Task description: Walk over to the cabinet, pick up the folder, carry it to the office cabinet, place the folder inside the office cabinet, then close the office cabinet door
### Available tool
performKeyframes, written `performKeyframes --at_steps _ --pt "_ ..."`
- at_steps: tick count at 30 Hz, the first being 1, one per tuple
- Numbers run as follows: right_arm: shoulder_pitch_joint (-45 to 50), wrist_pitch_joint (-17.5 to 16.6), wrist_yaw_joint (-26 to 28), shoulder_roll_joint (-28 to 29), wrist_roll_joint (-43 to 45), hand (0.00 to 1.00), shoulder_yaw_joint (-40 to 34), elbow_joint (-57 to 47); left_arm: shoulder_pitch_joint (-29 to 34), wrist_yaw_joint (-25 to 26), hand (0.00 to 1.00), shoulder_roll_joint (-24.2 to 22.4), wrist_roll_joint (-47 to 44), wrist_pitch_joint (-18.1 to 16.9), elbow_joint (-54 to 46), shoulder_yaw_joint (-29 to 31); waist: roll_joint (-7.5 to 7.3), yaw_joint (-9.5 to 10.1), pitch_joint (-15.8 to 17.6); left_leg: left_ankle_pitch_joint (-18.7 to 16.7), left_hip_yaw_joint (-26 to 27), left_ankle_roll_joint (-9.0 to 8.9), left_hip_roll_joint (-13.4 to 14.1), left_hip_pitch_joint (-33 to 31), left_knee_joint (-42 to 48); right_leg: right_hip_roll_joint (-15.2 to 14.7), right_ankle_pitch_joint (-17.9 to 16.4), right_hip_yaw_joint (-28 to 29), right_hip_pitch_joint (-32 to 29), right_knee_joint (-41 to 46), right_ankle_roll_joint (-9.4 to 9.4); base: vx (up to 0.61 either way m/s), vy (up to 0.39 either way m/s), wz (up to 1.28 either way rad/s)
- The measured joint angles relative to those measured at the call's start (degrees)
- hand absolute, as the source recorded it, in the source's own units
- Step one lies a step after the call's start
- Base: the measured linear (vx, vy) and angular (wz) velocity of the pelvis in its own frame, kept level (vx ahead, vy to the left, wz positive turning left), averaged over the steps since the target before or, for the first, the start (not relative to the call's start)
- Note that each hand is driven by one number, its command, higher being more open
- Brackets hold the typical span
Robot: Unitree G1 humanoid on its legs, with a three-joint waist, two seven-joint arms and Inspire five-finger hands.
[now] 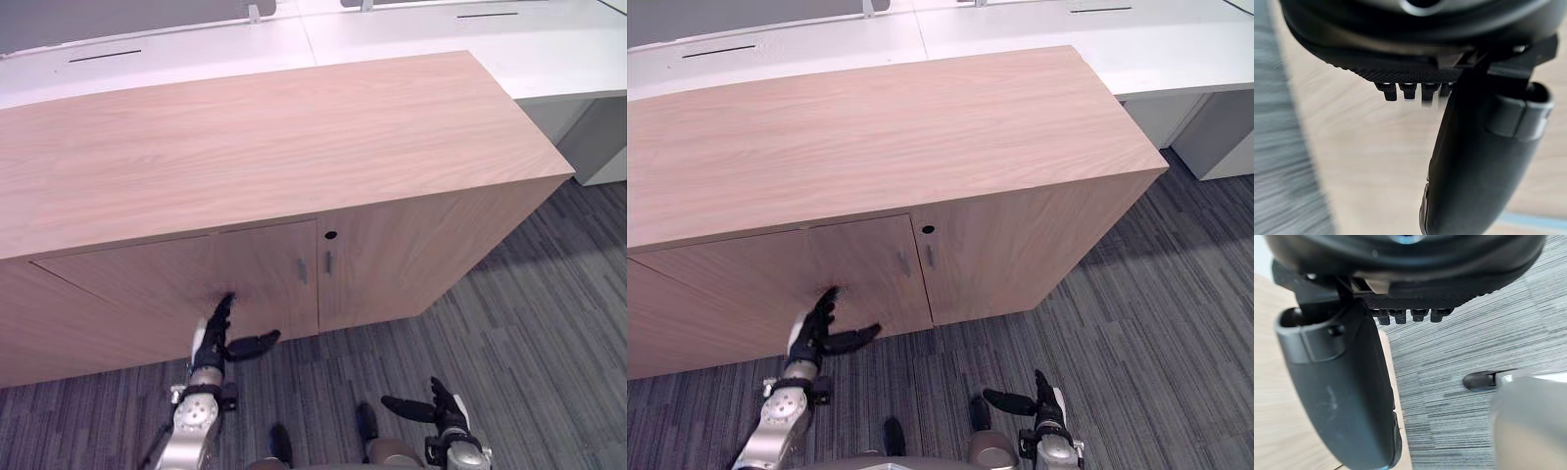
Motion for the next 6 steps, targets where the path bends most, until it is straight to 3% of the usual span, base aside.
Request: performKeyframes --at_steps 6 --pt "0.3 0.1 -0.6 0.0 0.0 1.0 -1.0 0.2 2.5 -2.2 1.0 -1.5 1.2 1.4 16.0 1.8 -0.06 1.18 -0.2 -0.1 -0.2 -0.03 0.0 0.2 0.0 0.0 -0.8 -0.2 0.2 -0.1 -0.05 -0.04 -0.003 0.0"
